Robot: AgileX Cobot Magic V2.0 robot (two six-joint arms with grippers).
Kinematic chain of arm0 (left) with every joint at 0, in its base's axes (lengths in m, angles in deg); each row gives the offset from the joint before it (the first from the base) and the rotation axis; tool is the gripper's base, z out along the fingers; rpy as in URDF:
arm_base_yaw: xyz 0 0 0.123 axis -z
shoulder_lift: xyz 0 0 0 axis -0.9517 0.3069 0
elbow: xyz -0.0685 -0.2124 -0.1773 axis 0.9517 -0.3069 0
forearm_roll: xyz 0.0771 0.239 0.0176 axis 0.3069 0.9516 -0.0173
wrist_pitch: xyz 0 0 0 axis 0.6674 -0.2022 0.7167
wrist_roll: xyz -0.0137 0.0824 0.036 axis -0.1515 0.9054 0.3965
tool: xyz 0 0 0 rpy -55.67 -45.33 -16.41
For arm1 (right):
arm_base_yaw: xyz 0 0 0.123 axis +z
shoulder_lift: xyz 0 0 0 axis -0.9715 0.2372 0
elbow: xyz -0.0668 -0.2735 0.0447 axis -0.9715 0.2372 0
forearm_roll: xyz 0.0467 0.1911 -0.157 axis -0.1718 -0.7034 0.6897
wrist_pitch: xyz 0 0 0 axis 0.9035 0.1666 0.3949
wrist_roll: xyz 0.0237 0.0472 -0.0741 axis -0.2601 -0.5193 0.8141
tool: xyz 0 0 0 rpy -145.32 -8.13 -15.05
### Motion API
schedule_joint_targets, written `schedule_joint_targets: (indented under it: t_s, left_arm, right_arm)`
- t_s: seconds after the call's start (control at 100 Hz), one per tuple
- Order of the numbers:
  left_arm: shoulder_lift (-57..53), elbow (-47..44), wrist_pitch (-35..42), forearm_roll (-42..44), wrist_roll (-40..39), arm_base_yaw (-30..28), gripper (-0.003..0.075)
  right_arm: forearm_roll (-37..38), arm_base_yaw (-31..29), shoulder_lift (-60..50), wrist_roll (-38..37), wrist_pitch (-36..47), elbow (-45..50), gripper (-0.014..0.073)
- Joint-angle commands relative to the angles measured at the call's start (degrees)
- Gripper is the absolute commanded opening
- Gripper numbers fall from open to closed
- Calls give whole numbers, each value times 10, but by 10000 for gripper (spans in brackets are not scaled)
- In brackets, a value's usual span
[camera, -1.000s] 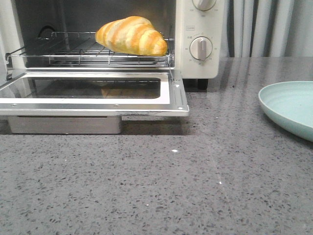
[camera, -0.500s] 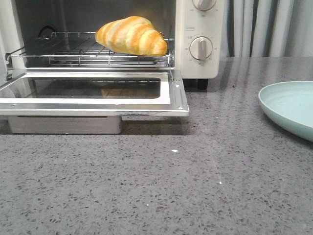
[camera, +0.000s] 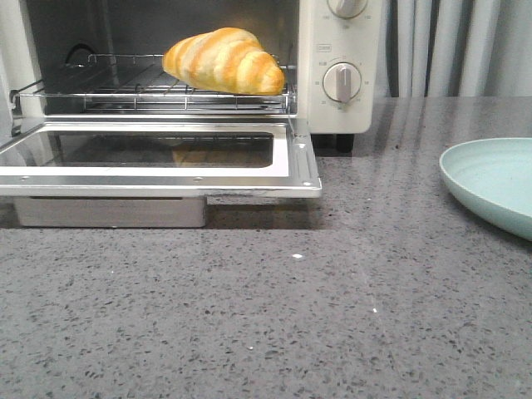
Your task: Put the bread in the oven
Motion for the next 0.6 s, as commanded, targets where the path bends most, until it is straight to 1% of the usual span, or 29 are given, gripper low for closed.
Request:
schedule_joint_targets:
  t_s: [0.0,0.11,0.21,0.4,0.47,0.59]
  left_arm:
    - [-17,6,85,-35,0,-39,-20]
    - [-17,-11,118,-114,0,-74,-20]
    - [-17,-42,169,-173,0,-88,-20]
    - [-17,-120,314,-197,-5,-90,-20]
    - [-17,-144,337,-220,-5,-90,-20]
    - [-17,-175,348,-252,-5,-91,-20]
  right_arm:
    - [26,1,11,0,-7,-8,-65]
    - [26,1,11,0,-7,-8,-65]
    - [26,1,11,0,-7,-8,-65]
    - [26,1,11,0,-7,-8,-65]
    - [26,1,11,0,-7,-8,-65]
    - [26,1,11,0,-7,-8,-65]
